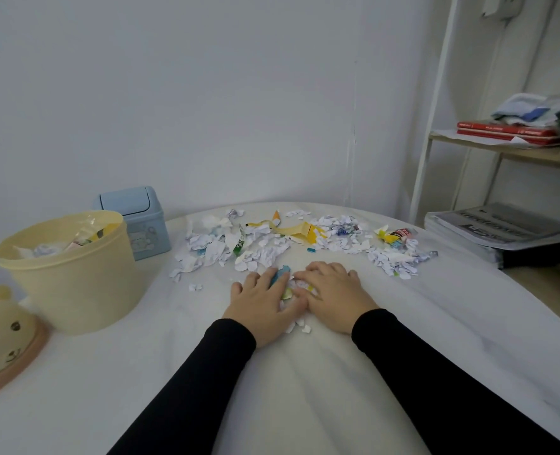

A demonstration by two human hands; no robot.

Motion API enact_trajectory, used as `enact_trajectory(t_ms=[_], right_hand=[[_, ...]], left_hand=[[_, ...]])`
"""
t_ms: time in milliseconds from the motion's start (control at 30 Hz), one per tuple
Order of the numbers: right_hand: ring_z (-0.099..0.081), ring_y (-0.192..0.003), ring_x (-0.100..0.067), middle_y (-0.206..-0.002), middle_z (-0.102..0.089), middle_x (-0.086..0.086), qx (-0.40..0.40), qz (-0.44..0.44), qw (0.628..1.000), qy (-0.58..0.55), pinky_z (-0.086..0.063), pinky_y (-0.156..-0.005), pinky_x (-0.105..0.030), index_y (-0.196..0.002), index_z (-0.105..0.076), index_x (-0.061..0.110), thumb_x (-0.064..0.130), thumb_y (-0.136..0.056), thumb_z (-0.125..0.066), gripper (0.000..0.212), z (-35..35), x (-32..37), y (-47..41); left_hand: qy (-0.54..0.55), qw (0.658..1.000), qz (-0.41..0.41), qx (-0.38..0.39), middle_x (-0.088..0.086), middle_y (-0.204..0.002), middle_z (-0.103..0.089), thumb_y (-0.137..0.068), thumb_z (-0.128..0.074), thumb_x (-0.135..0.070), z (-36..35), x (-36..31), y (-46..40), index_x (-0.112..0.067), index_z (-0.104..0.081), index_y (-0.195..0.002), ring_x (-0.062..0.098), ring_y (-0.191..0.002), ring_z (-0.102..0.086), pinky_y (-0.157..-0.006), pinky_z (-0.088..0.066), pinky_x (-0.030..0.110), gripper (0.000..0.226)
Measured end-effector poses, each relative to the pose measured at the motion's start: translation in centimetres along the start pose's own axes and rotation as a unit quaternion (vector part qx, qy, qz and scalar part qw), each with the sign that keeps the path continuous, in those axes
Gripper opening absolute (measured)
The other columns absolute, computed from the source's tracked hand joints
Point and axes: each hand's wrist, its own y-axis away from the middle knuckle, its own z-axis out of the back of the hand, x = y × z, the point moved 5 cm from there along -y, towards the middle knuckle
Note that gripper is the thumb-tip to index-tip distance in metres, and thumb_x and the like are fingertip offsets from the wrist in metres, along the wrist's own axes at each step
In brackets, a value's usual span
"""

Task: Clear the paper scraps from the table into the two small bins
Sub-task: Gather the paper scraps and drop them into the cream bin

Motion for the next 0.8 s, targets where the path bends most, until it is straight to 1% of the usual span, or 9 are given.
enact_trajectory(t_ms=[100,200,267,400,567,667,700,767,800], right_hand=[[-0.041,-0.116,-0.019,-0.122,-0.048,0.004,-0.051,-0.009,0.998,-0.027,-0.033,-0.094,-0.035,-0.121,-0.054,0.033,0.042,-0.100,-0.033,0.031,0.3,0.0,0.1],[-0.047,-0.104,-0.021,-0.109,-0.051,-0.001,-0.062,-0.028,0.996,-0.054,-0.041,-0.086,-0.033,-0.110,-0.058,0.023,0.045,-0.098,-0.039,0.031,0.2,0.0,0.1],[-0.053,-0.099,-0.022,-0.105,-0.052,-0.004,-0.059,-0.041,0.996,-0.058,-0.041,-0.079,-0.031,-0.107,-0.059,0.019,0.044,-0.098,-0.039,0.033,0.3,0.1,0.2],[-0.056,-0.092,-0.021,-0.090,-0.055,-0.003,-0.078,-0.046,0.995,-0.049,-0.035,-0.069,-0.028,-0.098,-0.063,0.016,0.044,-0.098,-0.039,0.037,0.8,0.4,0.6],[-0.052,-0.077,-0.020,-0.077,-0.055,-0.005,-0.115,-0.064,0.984,-0.123,-0.034,-0.062,-0.027,-0.086,-0.065,0.011,0.038,-0.097,-0.044,0.035,1.7,0.1,1.2],[-0.046,-0.066,-0.017,-0.068,-0.050,-0.002,-0.135,-0.068,0.973,-0.175,-0.032,-0.053,-0.026,-0.075,-0.060,0.015,0.039,-0.095,-0.049,0.033,2.2,0.0,1.5],[-0.045,-0.063,-0.016,-0.066,-0.049,-0.001,-0.141,-0.064,0.970,-0.186,-0.033,-0.053,-0.025,-0.073,-0.058,0.016,0.040,-0.094,-0.050,0.033,2.3,0.1,1.6],[-0.045,-0.059,-0.014,-0.062,-0.051,0.001,-0.159,-0.057,0.963,-0.209,-0.037,-0.057,-0.027,-0.070,-0.056,0.018,0.041,-0.093,-0.052,0.033,2.5,0.6,1.8],[-0.047,-0.059,-0.014,-0.062,-0.052,0.000,-0.169,-0.056,0.959,-0.221,-0.038,-0.059,-0.028,-0.068,-0.055,0.019,0.042,-0.093,-0.052,0.033,2.6,0.9,1.9]], left_hand=[[-0.021,0.999,0.010,-0.025,-0.003,-0.150,-0.024,-0.097,-0.027,-0.050,0.0,-0.1,-0.1,-0.027,-0.025,-0.147,0.022,-0.134,-0.024,-0.105,-0.020,0.038,0.055],[-0.038,0.997,0.011,-0.073,0.003,-0.132,-0.038,-0.098,-0.030,-0.044,0.4,-0.4,0.2,-0.022,-0.039,-0.137,0.023,-0.119,-0.037,-0.098,-0.034,0.033,0.045],[-0.032,0.995,0.001,-0.098,0.005,-0.122,-0.044,-0.099,-0.033,-0.041,0.7,-0.9,0.5,-0.017,-0.045,-0.126,0.023,-0.110,-0.043,-0.093,-0.039,0.031,0.039],[0.053,0.994,-0.027,-0.091,0.007,-0.111,-0.051,-0.100,-0.040,-0.033,1.3,-1.2,0.5,-0.010,-0.051,-0.117,0.022,-0.101,-0.050,-0.080,-0.035,0.024,0.030],[0.165,0.983,-0.013,-0.081,0.007,-0.111,-0.056,-0.097,-0.051,-0.025,1.9,-0.3,1.0,-0.010,-0.057,-0.116,0.021,-0.102,-0.056,-0.084,-0.040,0.023,0.026],[0.232,0.966,0.014,-0.115,-0.001,-0.106,-0.053,-0.096,-0.053,-0.023,2.5,0.6,1.7,-0.012,-0.058,-0.118,0.012,-0.092,-0.052,-0.069,-0.033,0.008,0.025],[0.250,0.959,0.025,-0.129,-0.003,-0.103,-0.051,-0.096,-0.053,-0.023,2.6,0.9,1.9,-0.012,-0.058,-0.118,0.009,-0.088,-0.049,-0.067,-0.033,0.007,0.025],[0.294,0.943,0.053,-0.149,-0.002,-0.102,-0.053,-0.096,-0.053,-0.024,2.8,1.5,2.4,-0.013,-0.058,-0.117,0.012,-0.087,-0.049,-0.066,-0.033,0.009,0.025],[0.319,0.932,0.067,-0.158,-0.001,-0.104,-0.055,-0.095,-0.054,-0.025,2.8,1.8,2.7,-0.013,-0.058,-0.117,0.016,-0.089,-0.051,-0.069,-0.034,0.012,0.025]])
